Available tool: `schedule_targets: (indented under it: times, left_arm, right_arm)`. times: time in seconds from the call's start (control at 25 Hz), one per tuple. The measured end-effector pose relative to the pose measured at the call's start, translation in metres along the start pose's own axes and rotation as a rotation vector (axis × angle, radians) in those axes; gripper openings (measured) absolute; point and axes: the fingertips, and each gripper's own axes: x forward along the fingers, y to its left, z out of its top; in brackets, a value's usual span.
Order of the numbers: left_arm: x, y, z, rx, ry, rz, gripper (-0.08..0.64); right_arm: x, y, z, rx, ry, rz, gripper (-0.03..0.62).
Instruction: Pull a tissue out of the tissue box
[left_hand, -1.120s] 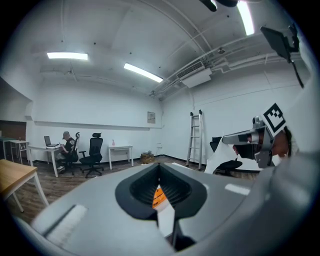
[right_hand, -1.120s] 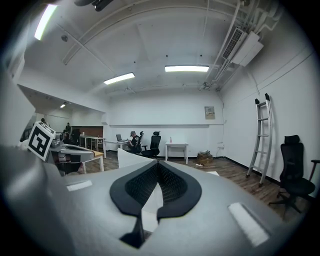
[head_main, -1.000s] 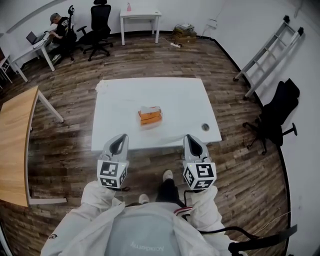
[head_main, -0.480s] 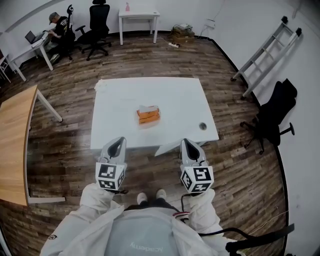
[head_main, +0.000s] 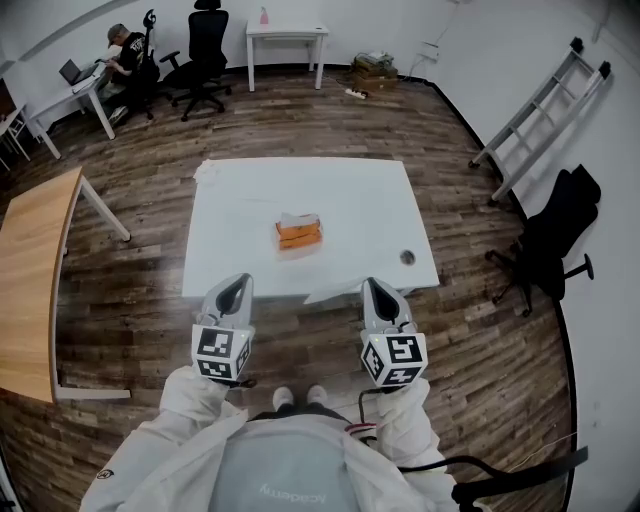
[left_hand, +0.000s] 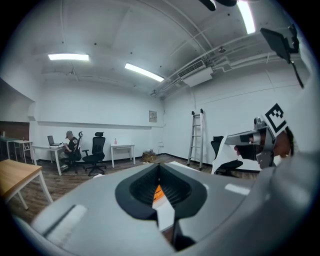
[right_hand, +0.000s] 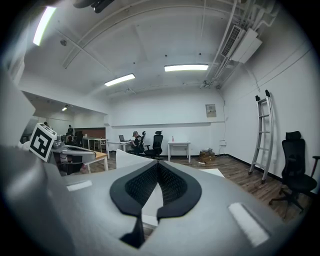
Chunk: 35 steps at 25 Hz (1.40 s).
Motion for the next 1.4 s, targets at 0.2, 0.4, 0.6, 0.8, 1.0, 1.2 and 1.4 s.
schedule_targets:
  times: [0.2,0.4,0.6,0.8,1.0,1.2,1.4]
  left_arm:
    - [0.005,-0.006,0.000,0.001,0.005,0.018,0.000]
    - [0.012,-0.014,0.003,-0.001,0.005,0.039,0.000]
    - [0.020,-0.022,0.002,-0.005,0.011,0.050,0.000]
    - [0.026,-0.029,0.000,-0.005,0.020,0.055,0.000]
    - [0.031,-0.031,0.001,-0.001,0.023,0.055,0.000]
    - [0.034,-0.032,0.001,0.001,0.024,0.054,0.000]
    - [0.035,-0.032,0.000,0.000,0.029,0.057,0.000]
  right_arm:
    - [0.003,-0.009,0.000,0.003,-0.006,0.018,0.000]
    - [0.004,-0.018,0.000,0.005,-0.008,0.039,0.000]
    - [0.005,-0.032,-0.005,0.013,0.002,0.048,0.000]
    - [0.007,-0.041,-0.007,0.018,0.005,0.054,0.000]
    - [0.008,-0.045,-0.009,0.019,0.008,0.057,0.000]
    - [0.009,-0.049,-0.009,0.016,-0.003,0.052,-0.002]
    - [0.010,-0.051,-0.010,0.020,0.001,0.053,-0.002]
